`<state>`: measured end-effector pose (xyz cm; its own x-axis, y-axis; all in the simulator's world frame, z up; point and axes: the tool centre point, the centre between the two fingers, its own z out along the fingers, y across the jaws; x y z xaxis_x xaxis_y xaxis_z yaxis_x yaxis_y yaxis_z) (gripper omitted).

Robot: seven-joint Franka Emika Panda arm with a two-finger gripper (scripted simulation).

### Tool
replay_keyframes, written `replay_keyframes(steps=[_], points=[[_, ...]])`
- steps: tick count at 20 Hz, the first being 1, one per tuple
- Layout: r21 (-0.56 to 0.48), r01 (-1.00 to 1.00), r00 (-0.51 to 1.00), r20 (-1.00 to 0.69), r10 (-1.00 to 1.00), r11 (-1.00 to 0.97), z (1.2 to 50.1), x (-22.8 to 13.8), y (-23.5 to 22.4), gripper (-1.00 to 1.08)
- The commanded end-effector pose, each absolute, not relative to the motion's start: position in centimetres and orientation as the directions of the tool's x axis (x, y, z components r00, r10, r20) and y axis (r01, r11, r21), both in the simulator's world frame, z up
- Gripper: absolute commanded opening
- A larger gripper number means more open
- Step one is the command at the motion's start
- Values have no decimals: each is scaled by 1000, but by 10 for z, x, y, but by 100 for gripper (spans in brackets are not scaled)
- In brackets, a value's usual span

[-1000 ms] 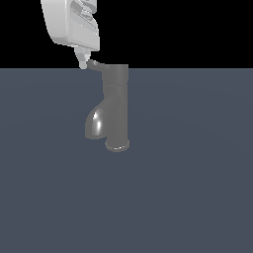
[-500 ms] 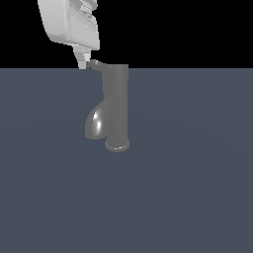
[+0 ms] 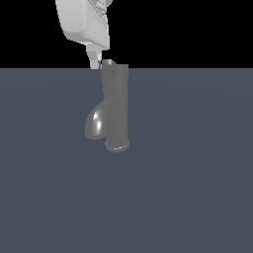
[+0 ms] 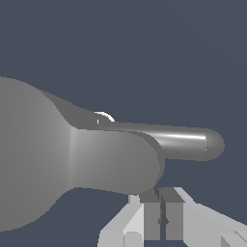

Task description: Turn on the faucet by rotating a designated handle.

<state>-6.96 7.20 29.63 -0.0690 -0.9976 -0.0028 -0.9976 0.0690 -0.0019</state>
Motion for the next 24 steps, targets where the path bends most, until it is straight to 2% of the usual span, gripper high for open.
replay_keyframes(steps=[1, 2, 17, 18, 19, 24], points=[[0, -992, -124, 0, -992, 124, 296, -71, 35, -100], [-2, -997, -71, -2, -997, 71, 296, -71, 68, -100], [0, -992, -124, 0, -992, 124, 296, -44, -26, -100], [0, -992, -124, 0, -992, 124, 296, -44, -26, -100], [11, -999, -36, -8, -999, 36, 296, -51, 27, -100], [8, -998, -55, -6, -998, 55, 296, -35, 11, -100]])
